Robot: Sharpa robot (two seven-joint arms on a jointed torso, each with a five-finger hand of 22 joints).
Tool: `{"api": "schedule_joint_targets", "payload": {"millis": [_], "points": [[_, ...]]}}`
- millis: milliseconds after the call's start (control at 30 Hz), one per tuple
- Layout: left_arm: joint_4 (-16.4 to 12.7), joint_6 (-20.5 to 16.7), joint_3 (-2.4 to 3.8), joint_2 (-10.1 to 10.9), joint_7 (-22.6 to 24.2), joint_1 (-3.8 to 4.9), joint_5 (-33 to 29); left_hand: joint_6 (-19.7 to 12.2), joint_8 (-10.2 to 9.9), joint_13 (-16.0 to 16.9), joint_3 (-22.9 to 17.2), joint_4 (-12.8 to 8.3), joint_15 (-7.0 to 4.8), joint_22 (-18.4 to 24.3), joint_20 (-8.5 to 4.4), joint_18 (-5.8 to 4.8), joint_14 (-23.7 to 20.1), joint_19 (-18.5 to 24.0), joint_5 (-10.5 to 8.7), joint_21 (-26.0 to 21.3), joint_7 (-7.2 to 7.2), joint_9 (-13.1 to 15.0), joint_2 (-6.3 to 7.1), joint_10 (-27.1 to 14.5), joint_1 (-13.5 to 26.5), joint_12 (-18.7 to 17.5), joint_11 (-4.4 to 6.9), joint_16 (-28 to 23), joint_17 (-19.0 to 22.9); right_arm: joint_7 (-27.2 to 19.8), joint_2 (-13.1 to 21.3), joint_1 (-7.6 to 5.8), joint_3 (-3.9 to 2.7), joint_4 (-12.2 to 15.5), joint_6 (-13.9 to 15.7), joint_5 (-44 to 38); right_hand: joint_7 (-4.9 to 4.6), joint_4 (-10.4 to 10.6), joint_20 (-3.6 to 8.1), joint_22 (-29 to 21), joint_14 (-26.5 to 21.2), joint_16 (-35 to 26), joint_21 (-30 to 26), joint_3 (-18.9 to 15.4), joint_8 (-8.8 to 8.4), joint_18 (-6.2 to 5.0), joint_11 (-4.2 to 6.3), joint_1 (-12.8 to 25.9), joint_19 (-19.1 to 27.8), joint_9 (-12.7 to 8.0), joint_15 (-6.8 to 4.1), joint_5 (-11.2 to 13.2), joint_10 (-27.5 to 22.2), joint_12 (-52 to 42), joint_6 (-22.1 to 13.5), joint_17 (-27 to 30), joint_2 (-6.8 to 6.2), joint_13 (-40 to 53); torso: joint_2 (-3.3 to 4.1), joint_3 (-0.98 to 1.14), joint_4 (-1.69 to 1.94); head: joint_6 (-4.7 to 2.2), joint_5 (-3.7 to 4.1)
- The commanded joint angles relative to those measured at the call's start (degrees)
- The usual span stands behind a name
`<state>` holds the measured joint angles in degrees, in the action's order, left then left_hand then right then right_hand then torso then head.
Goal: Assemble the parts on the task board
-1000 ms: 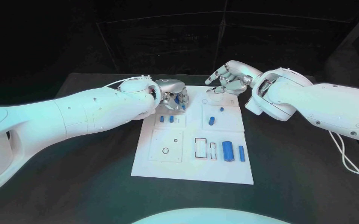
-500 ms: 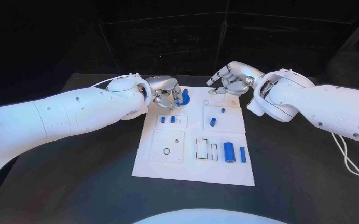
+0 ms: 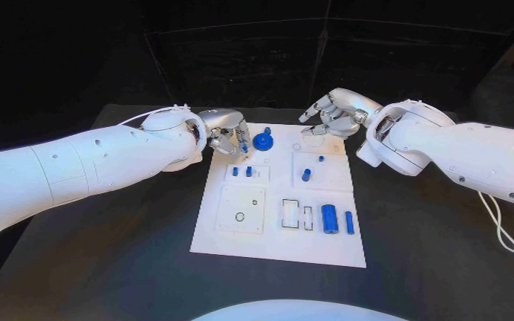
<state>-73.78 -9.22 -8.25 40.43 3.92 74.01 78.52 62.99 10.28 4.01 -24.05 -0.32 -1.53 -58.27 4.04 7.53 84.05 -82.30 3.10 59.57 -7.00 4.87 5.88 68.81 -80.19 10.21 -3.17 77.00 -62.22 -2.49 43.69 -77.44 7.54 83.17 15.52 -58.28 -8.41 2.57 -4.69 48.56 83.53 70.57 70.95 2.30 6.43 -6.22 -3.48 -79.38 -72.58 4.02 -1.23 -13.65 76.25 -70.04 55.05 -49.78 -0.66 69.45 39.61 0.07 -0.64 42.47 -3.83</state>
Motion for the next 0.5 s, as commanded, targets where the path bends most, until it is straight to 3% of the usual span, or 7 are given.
{"api": "schedule_joint_targets", "payload": {"millis": [33, 500], "points": [[0.1, 1.64, 0.01, -0.08, -0.73, -0.09, -0.33, 0.3, -0.36, -0.08, -0.31, 0.14, -0.01, -0.09, -0.02, -0.88, 1.24, -0.49, -0.11, 0.4, -0.12, -0.02, 0.01, 0.46, 0.56, -0.22, -0.14, 0.18, 0.12, -0.3, 0.0, -0.13, -0.03, 0.04, 0.39, -0.1, -0.18, 0.08, -0.01, 0.06, 0.18, -0.05, -0.31, 0.28, -0.1, -1.13, 0.17, 0.0, -0.36, -0.09, -0.12, -0.31, -0.16, -0.05, -0.37, -0.07, 0.63, 0.09, 0.01, 0.01, -0.05, 0.1, -0.08], [2.57, 1.47, -0.07, -2.29, -1.44, -0.87, -0.28, 0.42, -0.44, -0.07, -0.46, 0.11, -0.03, -0.15, -0.01, -0.87, 1.23, -0.46, -0.1, 0.42, -0.08, -0.04, -0.07, 0.63, 0.66, -0.38, -0.09, 0.21, 0.13, -0.12, -0.05, -0.13, -0.03, 0.06, 0.54, -0.31, -0.18, 0.08, -0.01, 0.06, 0.18, -0.05, -0.31, 0.28, -0.1, -1.13, 0.17, 0.0, -0.36, -0.09, -0.12, -0.31, -0.16, -0.05, -0.37, -0.07, 0.63, 0.09, -0.02, 0.02, -0.09, 0.39, -0.11]]}}
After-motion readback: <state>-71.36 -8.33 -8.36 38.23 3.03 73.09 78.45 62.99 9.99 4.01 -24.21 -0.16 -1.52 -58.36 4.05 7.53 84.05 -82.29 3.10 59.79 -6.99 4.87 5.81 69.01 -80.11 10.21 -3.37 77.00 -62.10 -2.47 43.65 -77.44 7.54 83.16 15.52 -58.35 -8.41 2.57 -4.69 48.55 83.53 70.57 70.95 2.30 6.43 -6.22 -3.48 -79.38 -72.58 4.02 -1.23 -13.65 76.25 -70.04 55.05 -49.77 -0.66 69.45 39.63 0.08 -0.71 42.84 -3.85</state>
